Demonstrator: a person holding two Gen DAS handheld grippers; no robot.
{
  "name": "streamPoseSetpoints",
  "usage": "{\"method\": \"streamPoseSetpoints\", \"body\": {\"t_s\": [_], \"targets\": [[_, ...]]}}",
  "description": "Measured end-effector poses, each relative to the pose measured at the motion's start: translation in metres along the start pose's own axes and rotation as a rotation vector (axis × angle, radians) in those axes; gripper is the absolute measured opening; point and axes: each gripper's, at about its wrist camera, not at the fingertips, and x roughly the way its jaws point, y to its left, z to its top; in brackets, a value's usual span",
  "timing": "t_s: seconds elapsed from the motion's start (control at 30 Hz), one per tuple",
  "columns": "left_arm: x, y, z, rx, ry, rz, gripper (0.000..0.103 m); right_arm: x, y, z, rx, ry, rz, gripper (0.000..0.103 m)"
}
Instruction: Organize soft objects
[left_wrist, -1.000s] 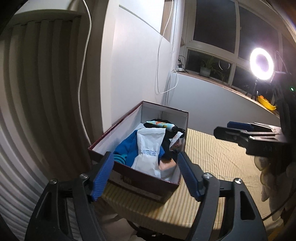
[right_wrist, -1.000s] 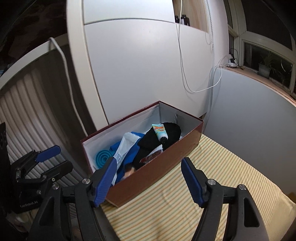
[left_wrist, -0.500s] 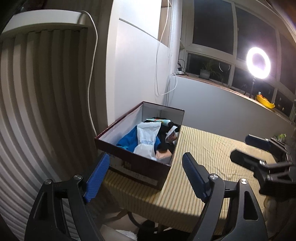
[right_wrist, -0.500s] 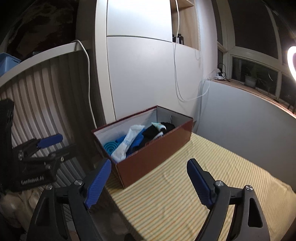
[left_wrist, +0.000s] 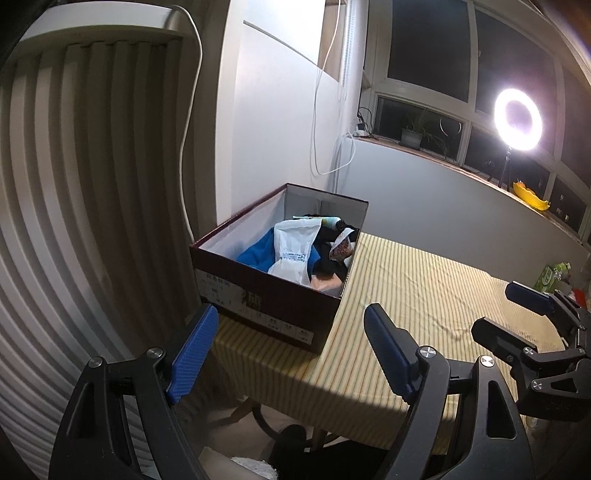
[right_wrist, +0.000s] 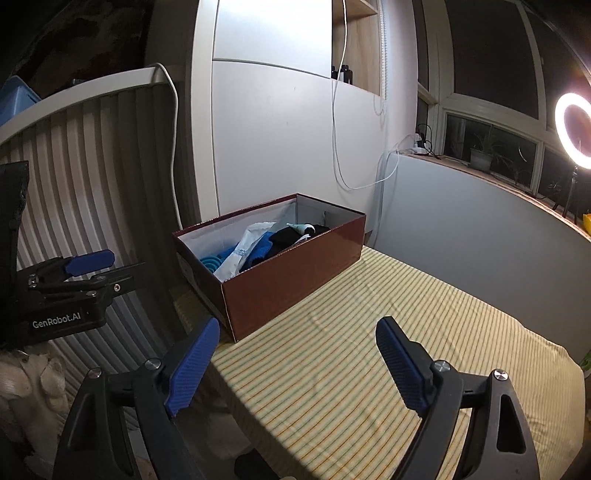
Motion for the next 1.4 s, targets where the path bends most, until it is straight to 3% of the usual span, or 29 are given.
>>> {"method": "streamPoseSetpoints", "body": {"t_s": [1.4], "targets": [[0.003,-0.008,0.001,0.025,-0.009,-0.014,0.081,0.007,-0.017,-0.010,0.053,0.025,-0.008,0.085]]}}
